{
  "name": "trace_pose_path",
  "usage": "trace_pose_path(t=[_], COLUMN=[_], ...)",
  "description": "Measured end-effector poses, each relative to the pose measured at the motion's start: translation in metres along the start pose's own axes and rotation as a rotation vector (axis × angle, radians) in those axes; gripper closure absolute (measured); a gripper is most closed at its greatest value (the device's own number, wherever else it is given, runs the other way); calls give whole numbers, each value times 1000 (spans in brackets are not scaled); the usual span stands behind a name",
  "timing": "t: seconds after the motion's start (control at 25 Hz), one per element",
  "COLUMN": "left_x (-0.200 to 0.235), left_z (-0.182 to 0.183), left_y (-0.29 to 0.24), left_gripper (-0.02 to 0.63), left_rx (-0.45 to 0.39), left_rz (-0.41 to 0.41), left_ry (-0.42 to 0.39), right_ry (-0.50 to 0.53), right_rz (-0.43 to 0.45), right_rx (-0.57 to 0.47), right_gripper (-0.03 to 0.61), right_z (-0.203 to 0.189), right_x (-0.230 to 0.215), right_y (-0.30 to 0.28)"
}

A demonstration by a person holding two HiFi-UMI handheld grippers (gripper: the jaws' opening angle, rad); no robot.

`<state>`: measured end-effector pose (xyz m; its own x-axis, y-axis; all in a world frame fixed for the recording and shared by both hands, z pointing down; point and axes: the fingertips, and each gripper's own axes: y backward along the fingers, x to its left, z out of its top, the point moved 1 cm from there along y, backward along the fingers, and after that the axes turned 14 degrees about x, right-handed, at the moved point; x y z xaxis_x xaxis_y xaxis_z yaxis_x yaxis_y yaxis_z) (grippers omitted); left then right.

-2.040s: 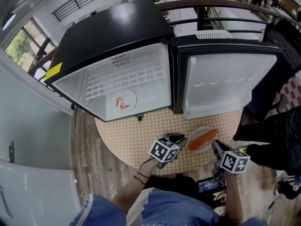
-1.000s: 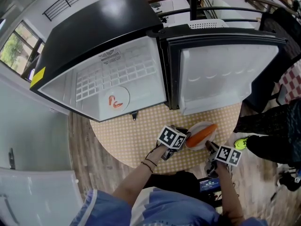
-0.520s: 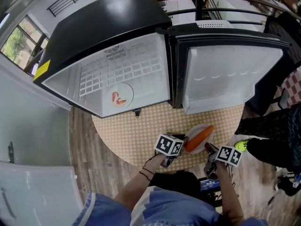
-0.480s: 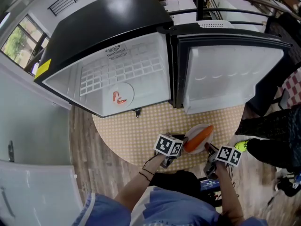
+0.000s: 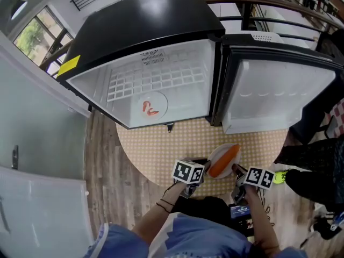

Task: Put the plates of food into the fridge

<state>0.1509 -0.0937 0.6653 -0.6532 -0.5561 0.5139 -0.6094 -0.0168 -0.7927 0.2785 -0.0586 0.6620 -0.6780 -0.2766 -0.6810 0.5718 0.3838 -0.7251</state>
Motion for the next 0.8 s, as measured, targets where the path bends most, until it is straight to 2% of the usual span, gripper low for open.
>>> trace_pose_path(t=[0.2, 0.8], left_x=[17, 65], left_z=[-7, -6], left_y=[19, 88], left_gripper=[558, 558], left_rx=[-51, -203], left_rz=[0, 60], left_ry=[90, 204], right_ry=[36, 138], right_rz=[28, 75], right_rx=[42, 77], right_gripper=[538, 538], right_z=[1, 19], right_x=[24, 106], right_y=[-12, -50])
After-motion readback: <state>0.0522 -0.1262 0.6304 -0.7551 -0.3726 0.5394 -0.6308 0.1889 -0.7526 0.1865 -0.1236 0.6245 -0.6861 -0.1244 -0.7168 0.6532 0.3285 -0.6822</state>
